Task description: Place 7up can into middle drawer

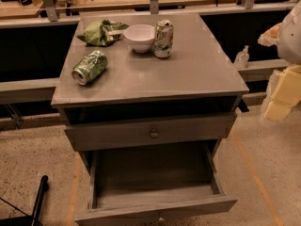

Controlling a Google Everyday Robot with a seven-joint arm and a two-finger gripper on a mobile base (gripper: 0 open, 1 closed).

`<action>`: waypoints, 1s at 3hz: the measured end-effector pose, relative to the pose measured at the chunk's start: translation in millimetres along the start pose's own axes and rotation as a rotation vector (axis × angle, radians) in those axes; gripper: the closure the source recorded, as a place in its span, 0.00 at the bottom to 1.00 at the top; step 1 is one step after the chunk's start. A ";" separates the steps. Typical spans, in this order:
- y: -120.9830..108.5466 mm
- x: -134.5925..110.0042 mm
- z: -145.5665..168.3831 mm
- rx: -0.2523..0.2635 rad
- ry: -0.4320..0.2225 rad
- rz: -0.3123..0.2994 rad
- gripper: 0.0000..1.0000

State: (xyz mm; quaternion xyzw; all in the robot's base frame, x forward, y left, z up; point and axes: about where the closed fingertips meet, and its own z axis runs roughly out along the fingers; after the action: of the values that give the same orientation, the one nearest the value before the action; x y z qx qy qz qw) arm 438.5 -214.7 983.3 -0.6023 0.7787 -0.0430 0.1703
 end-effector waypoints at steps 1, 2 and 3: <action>0.0 0.0 0.0 0.000 0.000 0.000 0.00; -10.5 -3.6 3.6 0.025 -0.026 0.014 0.00; -56.5 -16.1 14.9 0.084 -0.094 0.015 0.00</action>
Offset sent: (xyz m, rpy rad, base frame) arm 0.0291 0.0013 -0.0048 0.0564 -0.0501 -0.0274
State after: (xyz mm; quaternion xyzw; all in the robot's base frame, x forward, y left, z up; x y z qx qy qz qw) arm 498.8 -212.7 988.2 -0.5900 0.7720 -0.0461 0.2320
